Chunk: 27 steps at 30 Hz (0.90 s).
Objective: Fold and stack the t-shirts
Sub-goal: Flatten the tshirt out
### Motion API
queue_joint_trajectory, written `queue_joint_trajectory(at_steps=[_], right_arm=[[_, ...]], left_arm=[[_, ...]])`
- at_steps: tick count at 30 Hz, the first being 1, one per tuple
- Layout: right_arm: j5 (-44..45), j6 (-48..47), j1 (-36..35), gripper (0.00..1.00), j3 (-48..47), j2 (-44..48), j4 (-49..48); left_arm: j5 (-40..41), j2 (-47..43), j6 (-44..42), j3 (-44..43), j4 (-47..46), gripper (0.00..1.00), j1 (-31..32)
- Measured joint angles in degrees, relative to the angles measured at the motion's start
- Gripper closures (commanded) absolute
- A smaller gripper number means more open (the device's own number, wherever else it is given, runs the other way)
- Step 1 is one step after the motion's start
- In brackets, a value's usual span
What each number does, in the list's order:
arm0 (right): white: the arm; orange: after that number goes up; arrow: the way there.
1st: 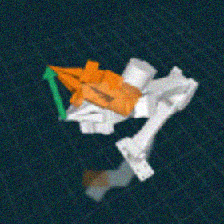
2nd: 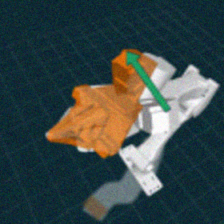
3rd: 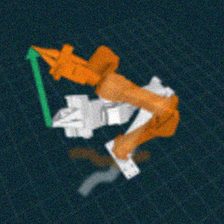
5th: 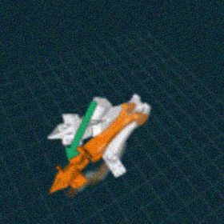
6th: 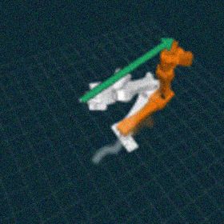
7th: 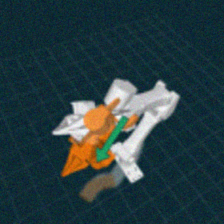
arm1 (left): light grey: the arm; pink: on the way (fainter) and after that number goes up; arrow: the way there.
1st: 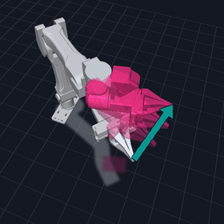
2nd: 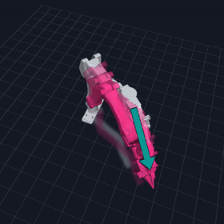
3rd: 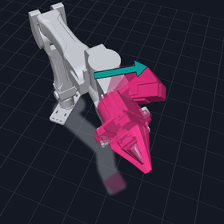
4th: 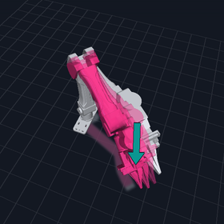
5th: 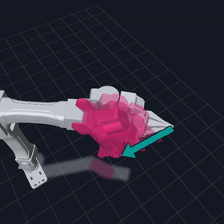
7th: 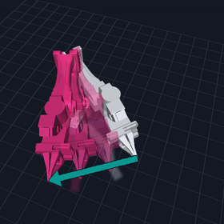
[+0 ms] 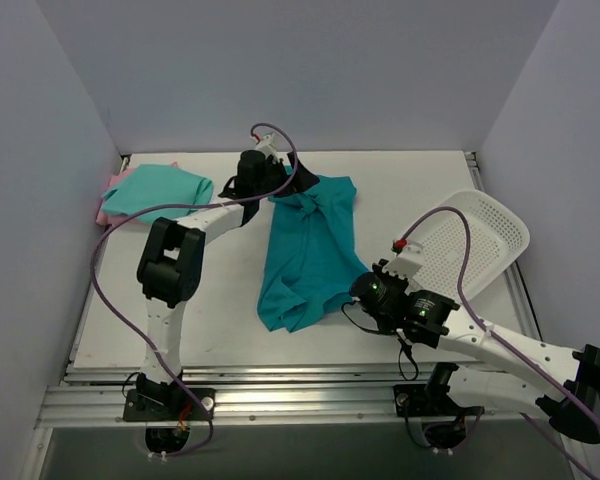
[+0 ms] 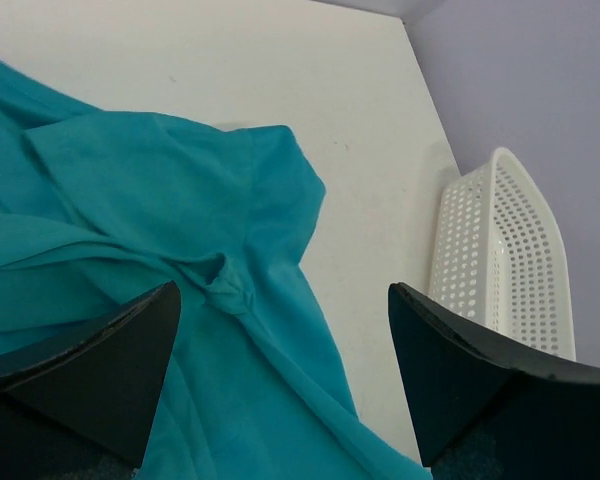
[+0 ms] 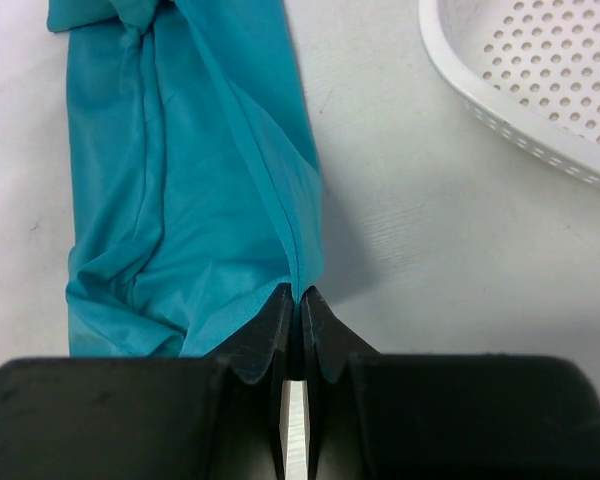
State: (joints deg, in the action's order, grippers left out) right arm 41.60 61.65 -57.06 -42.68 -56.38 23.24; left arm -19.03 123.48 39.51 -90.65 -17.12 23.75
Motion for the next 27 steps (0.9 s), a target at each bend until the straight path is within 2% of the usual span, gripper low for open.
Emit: queue_joint_trajectory(at_steps=[5,14,21,27], right_arm=[[1.2,0.6,0.0,1.00,0.2,-1.3,1.0],[2.3,1.0,-0.1,1.00,0.2,-4.5,1.0],[2.8,1.4,-0.1,1.00,0.2,-4.5,1.0],[3.0,1.6,-0.2,1.00,0.2,-4.5,1.0]], left_arm=[[-2.9,4.8,0.4,-6.6,0.0,0.07,2.7],[-4.9,7.7,3.2,-7.8,0.2,0.08,3.0],[-1.5,4.9,4.6,-4.7,2.4,0.10,3.1],[5.4,3.6,6.6,-3.4,5.2,0.11,4.1]])
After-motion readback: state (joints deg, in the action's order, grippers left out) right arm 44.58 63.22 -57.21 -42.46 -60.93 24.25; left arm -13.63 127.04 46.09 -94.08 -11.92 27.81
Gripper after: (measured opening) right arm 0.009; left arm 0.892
